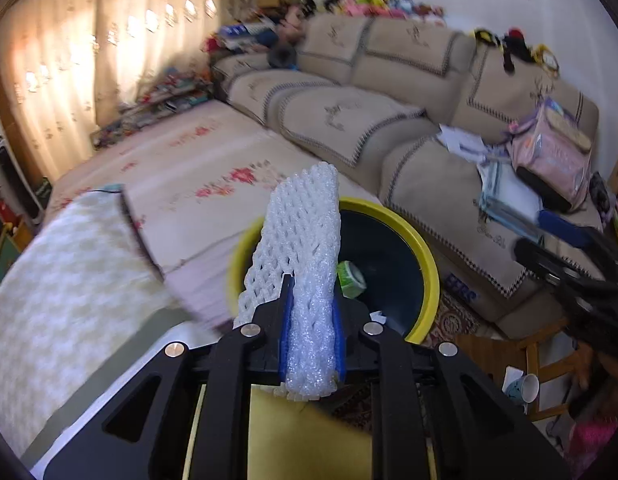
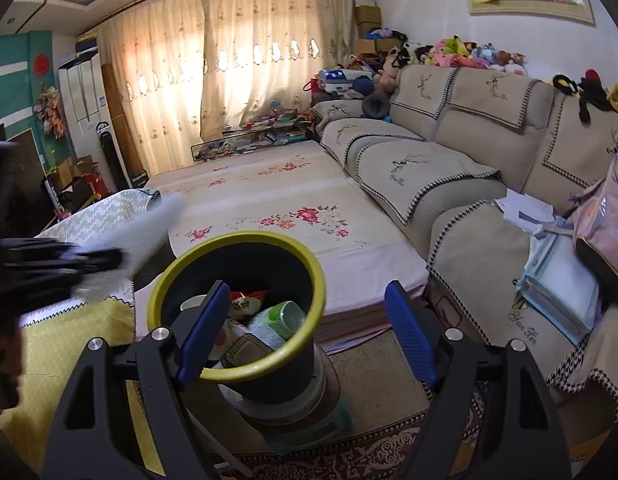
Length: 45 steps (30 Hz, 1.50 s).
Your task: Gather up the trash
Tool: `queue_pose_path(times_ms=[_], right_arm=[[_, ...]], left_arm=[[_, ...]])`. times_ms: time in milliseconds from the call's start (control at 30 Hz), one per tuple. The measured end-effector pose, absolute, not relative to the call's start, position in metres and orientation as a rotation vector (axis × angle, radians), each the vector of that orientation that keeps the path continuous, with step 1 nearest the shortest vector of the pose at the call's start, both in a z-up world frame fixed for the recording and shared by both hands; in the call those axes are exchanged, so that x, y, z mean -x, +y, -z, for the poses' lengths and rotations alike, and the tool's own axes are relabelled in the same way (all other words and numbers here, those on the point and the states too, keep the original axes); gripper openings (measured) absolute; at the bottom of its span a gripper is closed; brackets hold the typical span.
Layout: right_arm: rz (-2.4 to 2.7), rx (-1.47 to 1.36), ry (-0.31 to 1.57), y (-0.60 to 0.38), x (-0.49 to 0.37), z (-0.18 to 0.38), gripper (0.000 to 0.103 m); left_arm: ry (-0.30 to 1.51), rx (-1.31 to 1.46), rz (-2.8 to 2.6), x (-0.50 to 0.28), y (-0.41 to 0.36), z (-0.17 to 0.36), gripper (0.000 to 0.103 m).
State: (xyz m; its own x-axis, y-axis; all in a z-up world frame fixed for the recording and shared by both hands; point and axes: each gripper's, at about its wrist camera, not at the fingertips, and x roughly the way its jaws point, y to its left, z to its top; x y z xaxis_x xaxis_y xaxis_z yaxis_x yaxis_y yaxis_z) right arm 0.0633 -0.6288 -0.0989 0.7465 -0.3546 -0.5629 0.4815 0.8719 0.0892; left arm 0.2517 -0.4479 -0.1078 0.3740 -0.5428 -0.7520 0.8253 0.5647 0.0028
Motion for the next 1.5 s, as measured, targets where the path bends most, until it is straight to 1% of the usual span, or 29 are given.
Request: queue_pose_path(times_ms=[100, 133, 167, 233, 267, 333, 433, 500, 567, 633, 733, 833, 967, 1067, 1233, 1500], right_arm=[[0.469, -0.252, 0.557, -0.635, -0.056, 0.099, 0.077], [0.470, -0.255, 0.555, -0.636, -0.055, 0.100, 0.077], [0.472, -0.256, 0.553, -0.637, -0.054, 0.100, 0.077], [0.477, -0.262, 0.549, -0.639, -0.052, 0.099, 0.077], [0.477, -0.264, 0.549, -0.639, -0.052, 0.098, 0.077], [0.475, -0.266, 0.545, -0.636, -0.051, 0.096, 0.077], [0.465, -0.258, 0.540, -0.628, -0.050, 0.094, 0.078], [0.447, -0.255, 0.541, -0.620, -0.050, 0.092, 0.078], [0.416, -0.246, 0.540, -0.609, -0.051, 0.089, 0.078], [0.361, -0.229, 0.539, -0.589, -0.052, 0.085, 0.081], [0.295, -0.199, 0.523, -0.560, -0.053, 0.076, 0.084], [0.235, -0.157, 0.499, -0.530, -0.054, 0.065, 0.088], [0.143, -0.128, 0.475, -0.491, -0.055, 0.049, 0.093], [0.091, -0.098, 0.471, -0.466, -0.054, 0.040, 0.094], [0.049, -0.058, 0.459, -0.436, -0.042, 0.026, 0.096], [0.060, -0.057, 0.441, -0.426, -0.018, 0.018, 0.096]], left_arm=[[0.823, -0.441, 0.904, -0.263, -0.480, 0.129, 0.027], [0.838, -0.452, 0.897, -0.267, -0.491, 0.136, 0.037], [0.845, -0.454, 0.891, -0.272, -0.496, 0.143, 0.052], [0.852, -0.458, 0.877, -0.280, -0.503, 0.151, 0.069], [0.855, -0.462, 0.877, -0.282, -0.506, 0.155, 0.073], [0.859, -0.464, 0.870, -0.285, -0.505, 0.158, 0.076], [0.836, -0.409, 0.865, -0.280, -0.483, 0.143, 0.080], [0.782, -0.357, 0.851, -0.269, -0.450, 0.121, 0.084], [0.716, -0.319, 0.820, -0.254, -0.410, 0.100, 0.092], [0.658, -0.280, 0.752, -0.234, -0.358, 0.079, 0.098], [0.593, -0.247, 0.633, -0.206, -0.281, 0.056, 0.098], [0.566, -0.216, 0.474, -0.180, -0.208, 0.043, 0.098], [0.524, -0.150, 0.283, -0.144, -0.124, 0.034, 0.098], [0.507, -0.089, 0.188, -0.119, -0.072, 0.030, 0.098], [0.454, -0.028, 0.121, -0.081, -0.024, 0.023, 0.098], [0.394, 0.026, 0.094, -0.039, -0.014, 0.020, 0.098]])
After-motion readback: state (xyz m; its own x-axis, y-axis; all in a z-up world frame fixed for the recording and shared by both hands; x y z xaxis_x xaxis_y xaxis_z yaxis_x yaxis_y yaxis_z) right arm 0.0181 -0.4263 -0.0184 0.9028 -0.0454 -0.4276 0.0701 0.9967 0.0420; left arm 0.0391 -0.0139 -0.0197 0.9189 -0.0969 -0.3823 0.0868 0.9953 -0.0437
